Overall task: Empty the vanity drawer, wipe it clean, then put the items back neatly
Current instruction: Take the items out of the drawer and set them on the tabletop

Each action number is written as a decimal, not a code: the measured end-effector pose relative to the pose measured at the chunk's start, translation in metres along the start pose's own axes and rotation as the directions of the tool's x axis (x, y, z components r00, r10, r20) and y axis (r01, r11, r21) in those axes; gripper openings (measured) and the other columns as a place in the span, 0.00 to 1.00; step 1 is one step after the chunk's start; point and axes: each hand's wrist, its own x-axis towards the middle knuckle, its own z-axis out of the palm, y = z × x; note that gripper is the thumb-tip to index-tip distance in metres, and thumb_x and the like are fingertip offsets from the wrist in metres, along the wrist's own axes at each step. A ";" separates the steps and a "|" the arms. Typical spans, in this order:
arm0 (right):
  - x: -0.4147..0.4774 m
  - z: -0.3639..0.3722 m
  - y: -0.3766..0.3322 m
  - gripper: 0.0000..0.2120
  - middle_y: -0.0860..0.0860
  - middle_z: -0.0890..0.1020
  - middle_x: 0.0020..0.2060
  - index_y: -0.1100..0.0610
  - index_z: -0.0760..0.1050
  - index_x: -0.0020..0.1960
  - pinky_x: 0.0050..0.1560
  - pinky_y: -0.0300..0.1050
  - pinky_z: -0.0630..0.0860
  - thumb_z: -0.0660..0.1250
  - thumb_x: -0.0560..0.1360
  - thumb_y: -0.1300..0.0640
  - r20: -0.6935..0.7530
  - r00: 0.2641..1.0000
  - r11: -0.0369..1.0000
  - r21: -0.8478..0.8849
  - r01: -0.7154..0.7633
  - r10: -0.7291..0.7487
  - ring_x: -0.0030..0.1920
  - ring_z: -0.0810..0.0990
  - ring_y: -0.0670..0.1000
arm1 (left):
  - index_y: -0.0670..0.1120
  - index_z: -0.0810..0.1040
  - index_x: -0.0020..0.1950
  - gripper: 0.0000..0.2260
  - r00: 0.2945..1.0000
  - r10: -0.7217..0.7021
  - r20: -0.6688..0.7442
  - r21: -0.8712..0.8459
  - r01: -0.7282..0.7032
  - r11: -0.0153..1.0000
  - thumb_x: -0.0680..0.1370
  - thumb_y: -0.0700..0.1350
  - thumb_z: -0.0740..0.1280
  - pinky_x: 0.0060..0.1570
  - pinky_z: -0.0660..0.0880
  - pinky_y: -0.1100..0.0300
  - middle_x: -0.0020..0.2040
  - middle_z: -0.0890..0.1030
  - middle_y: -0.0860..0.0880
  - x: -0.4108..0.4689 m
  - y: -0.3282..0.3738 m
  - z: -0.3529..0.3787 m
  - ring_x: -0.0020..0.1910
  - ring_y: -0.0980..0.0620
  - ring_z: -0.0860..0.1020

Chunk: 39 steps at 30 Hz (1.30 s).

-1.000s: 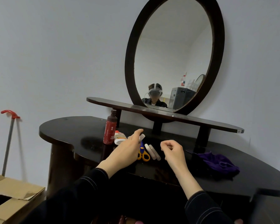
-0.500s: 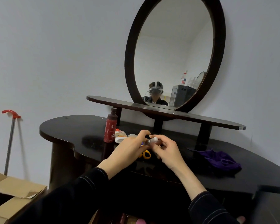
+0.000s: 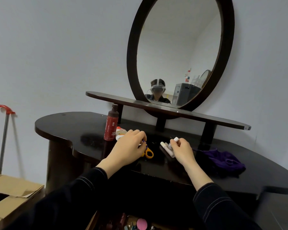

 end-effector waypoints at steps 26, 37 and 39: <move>-0.016 0.001 -0.011 0.15 0.45 0.80 0.48 0.51 0.74 0.63 0.39 0.43 0.69 0.65 0.80 0.44 0.017 0.999 0.962 -0.266 0.053 -0.050 0.46 0.77 0.46 | 0.51 0.79 0.46 0.15 0.973 -0.029 0.228 0.020 0.025 0.999 0.74 0.63 0.70 0.37 0.73 0.64 0.45 0.74 0.55 0.001 -0.002 0.002 0.38 0.58 0.74; -0.030 -0.006 -0.008 0.07 0.41 0.80 0.47 0.42 0.74 0.50 0.37 0.42 0.70 0.66 0.77 0.54 0.065 0.994 0.934 -0.340 0.108 -0.092 0.46 0.78 0.43 | 0.49 0.82 0.54 0.08 0.972 -0.024 0.234 0.032 0.017 0.999 0.80 0.50 0.67 0.47 0.79 0.55 0.52 0.78 0.53 0.001 -0.001 -0.001 0.47 0.54 0.78; -0.029 -0.005 -0.009 0.09 0.40 0.79 0.51 0.41 0.74 0.53 0.39 0.42 0.72 0.67 0.77 0.54 0.119 0.986 0.919 -0.363 0.153 -0.117 0.51 0.78 0.44 | 0.49 0.82 0.54 0.07 0.973 -0.033 0.227 0.039 0.025 0.999 0.80 0.48 0.66 0.47 0.79 0.54 0.52 0.78 0.53 0.001 -0.001 -0.001 0.47 0.54 0.78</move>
